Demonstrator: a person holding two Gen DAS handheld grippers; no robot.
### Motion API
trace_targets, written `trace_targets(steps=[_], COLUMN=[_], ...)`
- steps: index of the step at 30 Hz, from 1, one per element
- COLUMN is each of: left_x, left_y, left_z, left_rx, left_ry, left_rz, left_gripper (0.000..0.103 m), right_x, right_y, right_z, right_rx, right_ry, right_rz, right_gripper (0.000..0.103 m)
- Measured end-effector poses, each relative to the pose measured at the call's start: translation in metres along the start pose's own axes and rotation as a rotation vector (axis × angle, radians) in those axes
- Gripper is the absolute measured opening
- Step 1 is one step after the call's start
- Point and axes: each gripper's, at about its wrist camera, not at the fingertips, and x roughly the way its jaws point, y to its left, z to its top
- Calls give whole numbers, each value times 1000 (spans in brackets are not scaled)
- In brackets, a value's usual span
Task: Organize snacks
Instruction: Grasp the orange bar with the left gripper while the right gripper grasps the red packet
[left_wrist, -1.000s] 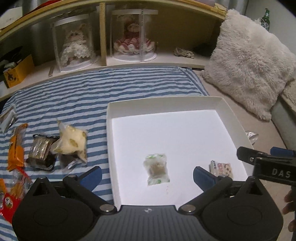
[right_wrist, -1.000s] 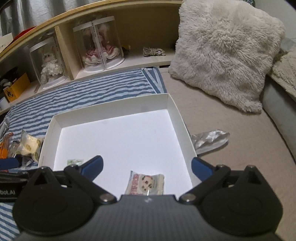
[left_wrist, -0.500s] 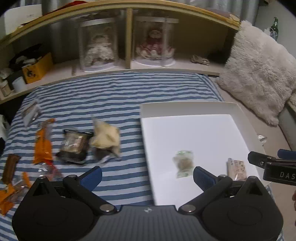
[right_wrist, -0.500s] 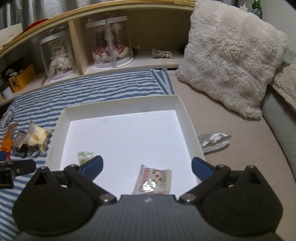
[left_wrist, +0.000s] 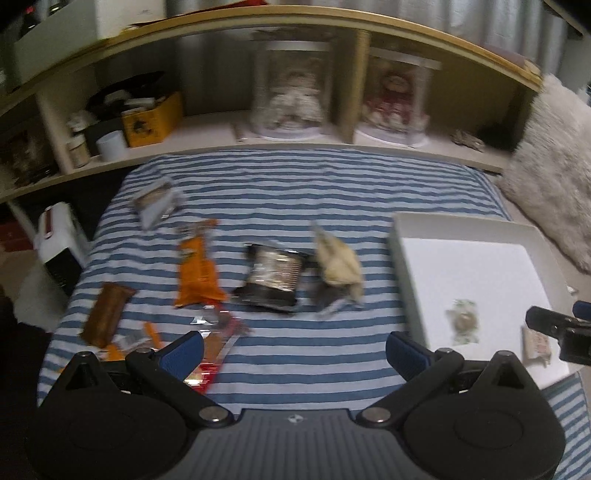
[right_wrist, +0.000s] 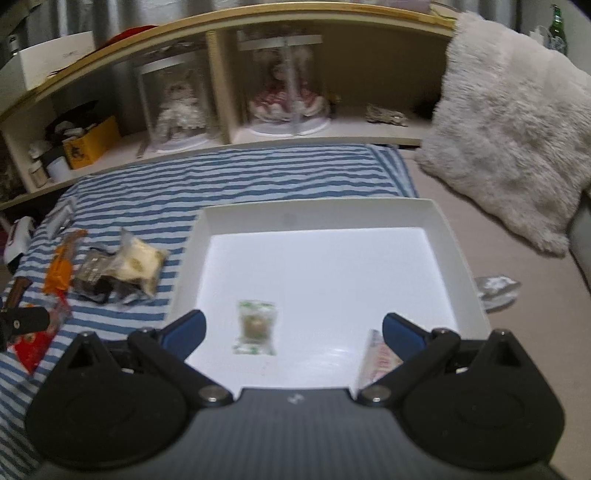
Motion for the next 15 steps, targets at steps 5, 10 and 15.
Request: trace_targets(steps=[5, 10, 15], left_x=[-4, -3, 4], left_y=[36, 67, 96], left_z=[-1, -3, -6], left_rx=[-23, -4, 5], left_ry=[-18, -29, -21], left_rz=[44, 80, 89], left_gripper=[103, 103, 103], right_x=[-1, 5, 10], right_y=[31, 62, 92], right_z=[0, -3, -9], right_rx=[-31, -65, -73], right_ry=[-15, -21, -41], right_rz=[63, 102, 155], right_gripper=[102, 102, 102])
